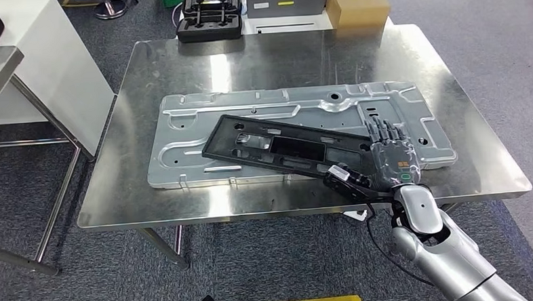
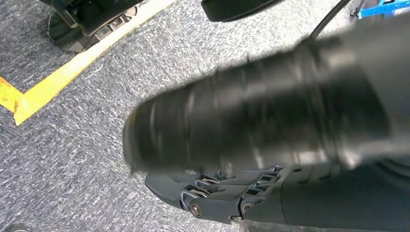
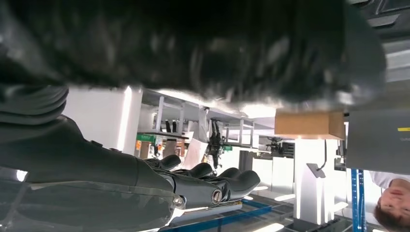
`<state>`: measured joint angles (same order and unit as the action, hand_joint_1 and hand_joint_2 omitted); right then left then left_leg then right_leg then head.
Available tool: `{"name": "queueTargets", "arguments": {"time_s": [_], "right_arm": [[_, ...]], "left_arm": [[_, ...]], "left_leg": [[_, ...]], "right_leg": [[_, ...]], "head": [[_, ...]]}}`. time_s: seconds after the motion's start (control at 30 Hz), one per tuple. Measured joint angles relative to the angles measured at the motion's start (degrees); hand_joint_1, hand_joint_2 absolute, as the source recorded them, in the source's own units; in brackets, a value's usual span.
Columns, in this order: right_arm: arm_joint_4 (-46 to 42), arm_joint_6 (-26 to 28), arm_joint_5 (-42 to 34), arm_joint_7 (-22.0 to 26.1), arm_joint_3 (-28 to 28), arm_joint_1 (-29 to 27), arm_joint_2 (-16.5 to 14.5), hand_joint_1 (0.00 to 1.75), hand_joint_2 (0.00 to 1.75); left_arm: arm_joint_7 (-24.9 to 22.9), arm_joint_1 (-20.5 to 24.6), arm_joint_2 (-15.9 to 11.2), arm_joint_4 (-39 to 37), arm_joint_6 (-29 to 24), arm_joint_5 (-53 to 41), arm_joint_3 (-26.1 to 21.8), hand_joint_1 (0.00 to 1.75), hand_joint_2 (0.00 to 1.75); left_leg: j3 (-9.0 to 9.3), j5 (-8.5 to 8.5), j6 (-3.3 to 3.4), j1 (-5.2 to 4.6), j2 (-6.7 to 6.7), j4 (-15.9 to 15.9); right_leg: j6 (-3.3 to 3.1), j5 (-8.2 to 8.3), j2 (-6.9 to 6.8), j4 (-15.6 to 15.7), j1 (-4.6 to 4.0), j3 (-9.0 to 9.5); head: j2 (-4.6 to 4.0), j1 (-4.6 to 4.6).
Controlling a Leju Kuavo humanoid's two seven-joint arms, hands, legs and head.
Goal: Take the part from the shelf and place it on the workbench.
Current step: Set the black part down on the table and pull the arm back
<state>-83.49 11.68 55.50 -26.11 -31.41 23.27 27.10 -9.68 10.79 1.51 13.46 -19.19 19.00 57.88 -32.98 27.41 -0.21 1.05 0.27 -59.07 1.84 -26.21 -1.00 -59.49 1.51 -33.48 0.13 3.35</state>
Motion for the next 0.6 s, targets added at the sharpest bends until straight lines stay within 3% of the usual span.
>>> {"name": "queueTargets", "arguments": {"time_s": [0.6], "right_arm": [[0.0, 0.8, 0.1, 0.9, 0.0, 0.4, -0.5, 0.0, 0.0]], "left_arm": [[0.5, 0.0, -0.7, 0.0, 0.2, 0.6, 0.0, 0.0, 0.0]], "left_leg": [[-0.02, -0.01, 0.01, 0.0, 0.0, 0.0]], "right_leg": [[0.0, 0.0, 0.0, 0.0, 0.0, 0.0]], "head": [[0.0, 0.0]]}}
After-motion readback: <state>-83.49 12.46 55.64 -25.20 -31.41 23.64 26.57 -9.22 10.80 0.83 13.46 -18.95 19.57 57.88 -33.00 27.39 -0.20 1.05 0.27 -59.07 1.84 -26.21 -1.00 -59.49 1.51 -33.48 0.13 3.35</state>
